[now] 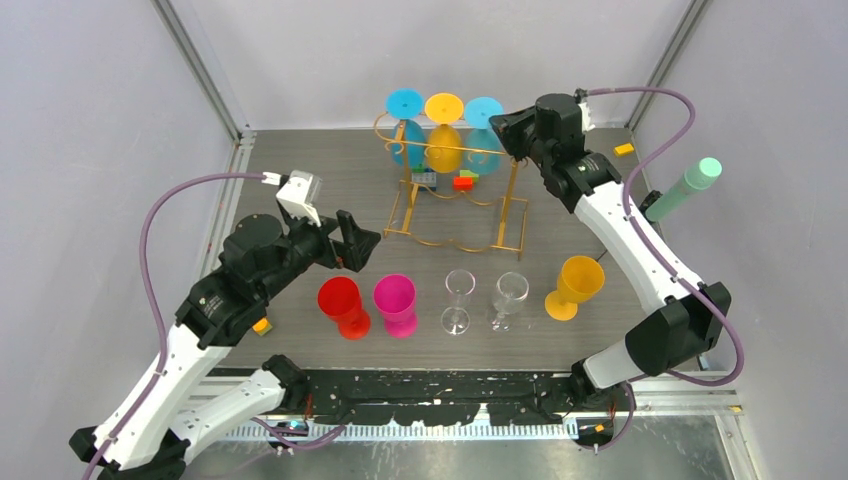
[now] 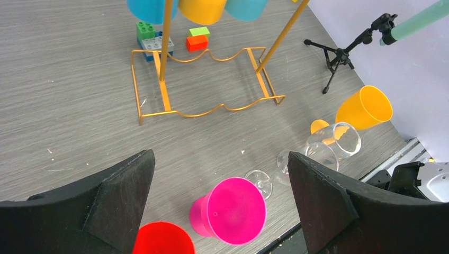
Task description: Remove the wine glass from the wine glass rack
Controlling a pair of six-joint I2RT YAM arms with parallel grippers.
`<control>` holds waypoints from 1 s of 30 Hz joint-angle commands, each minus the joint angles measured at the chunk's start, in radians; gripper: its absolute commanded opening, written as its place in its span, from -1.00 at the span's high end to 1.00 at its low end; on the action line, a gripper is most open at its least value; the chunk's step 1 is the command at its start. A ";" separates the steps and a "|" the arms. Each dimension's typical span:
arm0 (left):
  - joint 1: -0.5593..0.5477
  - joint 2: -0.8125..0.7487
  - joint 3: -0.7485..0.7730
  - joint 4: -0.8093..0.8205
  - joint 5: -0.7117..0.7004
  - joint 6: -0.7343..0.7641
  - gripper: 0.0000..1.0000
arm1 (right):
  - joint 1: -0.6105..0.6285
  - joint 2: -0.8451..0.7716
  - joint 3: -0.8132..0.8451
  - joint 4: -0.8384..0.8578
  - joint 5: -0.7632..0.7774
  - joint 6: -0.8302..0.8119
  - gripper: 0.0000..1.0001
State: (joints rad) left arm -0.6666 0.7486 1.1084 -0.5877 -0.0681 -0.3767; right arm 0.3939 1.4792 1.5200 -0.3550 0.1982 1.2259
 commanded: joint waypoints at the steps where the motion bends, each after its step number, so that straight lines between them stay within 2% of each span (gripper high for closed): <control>1: -0.003 0.010 0.025 0.015 0.014 0.019 -0.99 | -0.002 -0.041 -0.022 0.095 -0.007 0.042 0.78; 4: -0.003 0.008 0.019 0.019 0.025 0.020 -0.99 | -0.005 -0.056 -0.042 0.123 -0.014 0.050 0.98; 11: -0.003 0.023 0.036 0.008 -0.005 0.051 -0.99 | -0.006 -0.111 -0.125 0.248 0.004 0.040 0.99; 19: -0.002 -0.013 0.017 0.043 -0.008 0.036 -0.99 | -0.006 -0.140 -0.224 0.469 0.043 0.017 0.99; 25: -0.002 -0.023 0.008 0.070 0.010 0.022 -0.99 | -0.006 -0.083 -0.178 0.498 0.079 0.026 0.99; 30: -0.003 -0.002 0.033 0.052 0.041 0.018 -0.99 | -0.006 0.029 -0.051 0.481 0.092 0.023 0.99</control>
State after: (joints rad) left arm -0.6666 0.7387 1.1088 -0.5774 -0.0555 -0.3588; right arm 0.3908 1.4448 1.3697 0.0471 0.2283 1.2587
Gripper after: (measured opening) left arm 0.994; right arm 0.039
